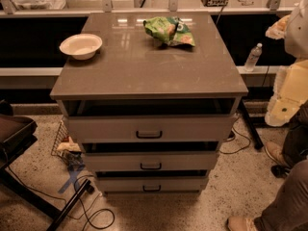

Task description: Open middle drawer

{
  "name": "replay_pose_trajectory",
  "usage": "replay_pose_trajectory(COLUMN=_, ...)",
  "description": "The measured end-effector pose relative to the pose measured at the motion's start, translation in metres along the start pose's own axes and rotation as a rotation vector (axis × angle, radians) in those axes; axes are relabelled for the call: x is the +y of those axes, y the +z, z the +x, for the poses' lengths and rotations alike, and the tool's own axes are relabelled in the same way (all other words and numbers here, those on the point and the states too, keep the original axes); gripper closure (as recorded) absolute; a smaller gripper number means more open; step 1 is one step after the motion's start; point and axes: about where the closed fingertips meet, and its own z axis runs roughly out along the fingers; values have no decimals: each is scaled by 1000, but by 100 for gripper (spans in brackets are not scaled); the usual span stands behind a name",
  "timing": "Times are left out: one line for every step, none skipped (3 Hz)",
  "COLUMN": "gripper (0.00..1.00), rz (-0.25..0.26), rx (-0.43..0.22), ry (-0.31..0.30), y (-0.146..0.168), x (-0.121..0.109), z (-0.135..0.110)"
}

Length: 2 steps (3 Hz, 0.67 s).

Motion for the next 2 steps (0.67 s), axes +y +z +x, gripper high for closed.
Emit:
replay_pose_trajectory(gripper=0, rz=0, rx=0, ry=0, y=0, x=0, z=0)
replay_pose_trajectory(gripper=0, rz=3, rx=-33, ry=3, y=6, x=4, z=-4)
